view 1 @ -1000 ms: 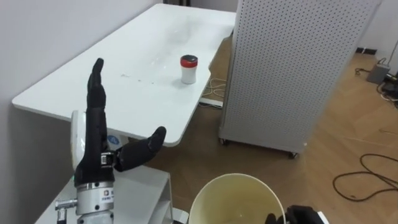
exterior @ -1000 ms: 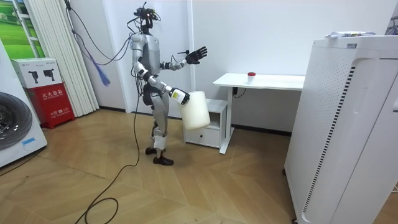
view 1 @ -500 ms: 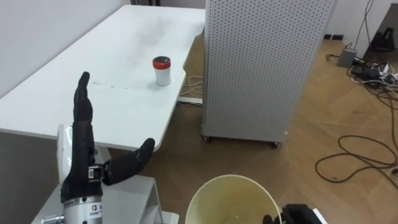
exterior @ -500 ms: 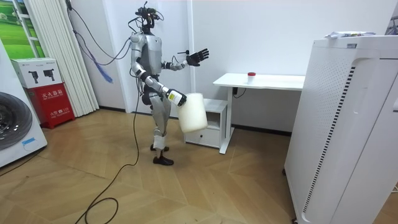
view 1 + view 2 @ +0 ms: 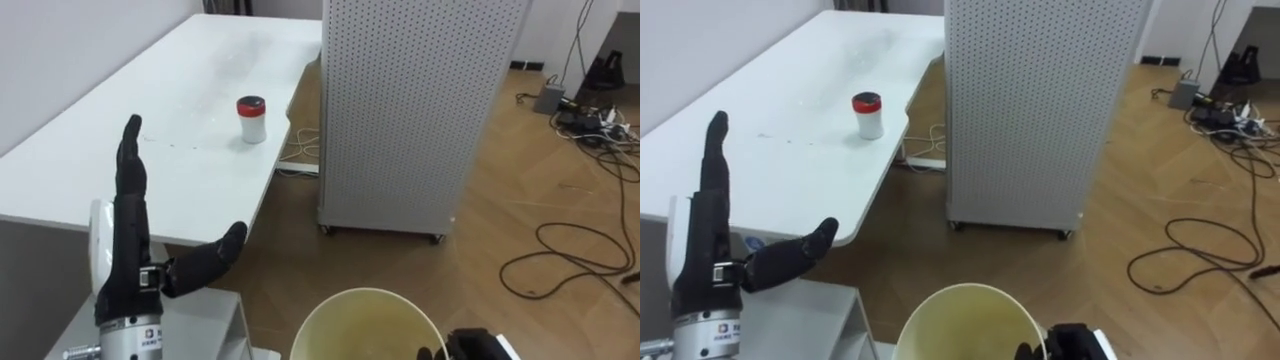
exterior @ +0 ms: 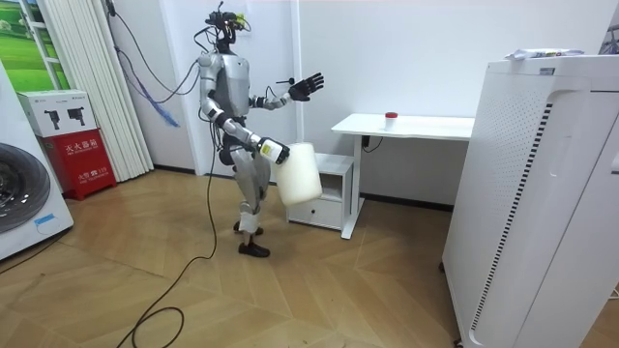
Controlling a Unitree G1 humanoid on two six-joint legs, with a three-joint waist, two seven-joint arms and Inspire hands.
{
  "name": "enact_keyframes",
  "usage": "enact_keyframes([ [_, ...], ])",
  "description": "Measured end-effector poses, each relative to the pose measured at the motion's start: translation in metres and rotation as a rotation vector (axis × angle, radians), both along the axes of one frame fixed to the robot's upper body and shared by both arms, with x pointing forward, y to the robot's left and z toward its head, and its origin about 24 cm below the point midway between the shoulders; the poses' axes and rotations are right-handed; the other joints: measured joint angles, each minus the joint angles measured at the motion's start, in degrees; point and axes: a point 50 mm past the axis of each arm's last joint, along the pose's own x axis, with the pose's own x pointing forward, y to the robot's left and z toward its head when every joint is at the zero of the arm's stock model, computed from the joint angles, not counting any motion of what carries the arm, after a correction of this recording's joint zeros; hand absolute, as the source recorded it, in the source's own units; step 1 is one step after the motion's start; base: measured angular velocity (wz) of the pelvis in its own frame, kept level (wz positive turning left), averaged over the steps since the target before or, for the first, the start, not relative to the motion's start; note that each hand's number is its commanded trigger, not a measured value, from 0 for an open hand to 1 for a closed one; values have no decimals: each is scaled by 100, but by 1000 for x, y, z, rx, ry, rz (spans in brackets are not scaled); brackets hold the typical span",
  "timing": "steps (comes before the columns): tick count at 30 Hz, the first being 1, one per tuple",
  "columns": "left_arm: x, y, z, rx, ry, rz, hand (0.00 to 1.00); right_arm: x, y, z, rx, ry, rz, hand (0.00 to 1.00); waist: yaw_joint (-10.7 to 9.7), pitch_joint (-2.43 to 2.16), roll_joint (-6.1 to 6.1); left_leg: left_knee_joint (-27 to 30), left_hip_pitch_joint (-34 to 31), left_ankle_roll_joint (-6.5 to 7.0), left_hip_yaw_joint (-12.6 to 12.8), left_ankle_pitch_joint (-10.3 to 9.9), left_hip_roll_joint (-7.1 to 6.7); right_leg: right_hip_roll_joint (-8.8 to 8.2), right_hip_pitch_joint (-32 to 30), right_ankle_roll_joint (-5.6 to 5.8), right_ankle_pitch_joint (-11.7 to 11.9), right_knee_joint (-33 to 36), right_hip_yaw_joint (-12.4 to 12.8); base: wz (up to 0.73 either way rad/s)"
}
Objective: Pick garbage
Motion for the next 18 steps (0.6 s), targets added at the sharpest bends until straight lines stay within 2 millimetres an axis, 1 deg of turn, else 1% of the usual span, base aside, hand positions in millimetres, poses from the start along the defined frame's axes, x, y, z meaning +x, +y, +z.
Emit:
enact_keyframes([
  [1,0,0,0,0,0,-1,0,0,0,0,0,0,0,100,-20,15,21,342,-150,-45,-33,54,64,52,44,-26,-21,13,-2,0],
  [2,0,0,0,0,0,0,0,0,0,-1,-2,3,0,100,-34,43,40,997,-504,-67,-169,288,156,142,123,-77,-68,55,17,5],
  [3,0,0,-1,-2,4,0,0,-2,0,-2,-3,12,-6,100,-14,70,3,1455,-797,-56,-313,500,147,172,171,-122,-111,67,71,9],
  [4,0,0,-2,-10,5,0,0,-2,-1,-3,-4,16,-9,100,-13,69,-8,1461,-934,13,-364,452,102,170,176,-142,-125,65,88,18],
  [5,0,-1,-2,-36,3,-6,0,-3,-2,-4,-6,19,-25,100,-34,81,-24,1310,-1268,168,-368,353,0,167,168,-162,-153,56,96,16],
  [6,0,-2,-3,-52,5,-8,0,-4,-4,-5,-9,24,-36,100,-34,84,-29,1147,-1439,177,-370,348,-58,164,165,-158,-175,54,111,7],
  [7,0,-3,-4,-70,7,-8,0,-5,-5,-6,-12,31,-53,100,14,90,-39,653,-1729,138,-372,380,-171,160,163,-150,-218,56,136,-12],
  [8,0,-3,-4,-79,4,-2,0,-5,-6,-7,-4,40,-68,100,57,86,-43,-101,-1937,57,-404,469,-331,163,160,-181,-256,63,182,-21],
  [9,0,-3,-4,-80,3,-1,0,-5,-6,-7,-1,43,-77,100,68,82,-43,-536,-1999,23,-416,579,-391,163,158,-186,-289,84,225,-34],
  [10,0,-3,-4,-83,2,0,0,-5,-7,-7,2,47,-84,100,174,67,-20,-1435,-2072,32,-417,851,-438,142,149,-207,-396,181,226,-42],
  [11,0,-1,-6,-79,6,3,0,-6,-5,-8,7,50,-84,100,232,55,-23,-1971,-2107,76,-428,1309,-468,115,160,-177,-565,311,234,-38],
  [12,0,0,-8,-77,14,8,0,-6,-3,-8,8,53,-75,100,235,10,-43,-2250,-2072,88,-437,1762,-532,70,164,-83,-729,462,253,-14],
  [13,0,0,-9,-75,18,8,0,-6,-3,-8,8,53,-73,100,209,-11,-65,-2324,-1999,127,-433,1960,-577,40,153,-58,-807,528,250,10],
  [14,-1,0,-10,-68,28,3,0,-6,-4,-8,6,53,-74,100,185,-8,-81,-2318,-1949,316,-382,2129,-635,-22,157,5,-917,556,161,0],
  [15,-2,1,-12,-66,39,2,0,-6,-5,-8,3,53,-74,100,221,-7,-65,-2174,-1948,472,-295,2248,-620,-125,199,68,-962,516,-137,-9],
  [16,-3,1,-13,-65,44,1,0,-6,-5,-8,2,53,-76,100,254,5,-46,-2052,-1967,554,-286,2229,-628,-149,265,84,-973,454,-310,-16],
  [17,-2,1,-13,-67,48,-5,0,-6,-4,-8,-4,52,-77,100,268,7,-13,-1789,-2044,580,-210,2044,-609,-243,402,81,-980,294,-500,0],
  [18,0,0,-10,-66,40,-15,0,-5,-4,-8,-5,50,-80,100,272,-1,26,-1473,-2147,608,-171,1830,-595,-249,522,79,-1024,236,-520,5],
])
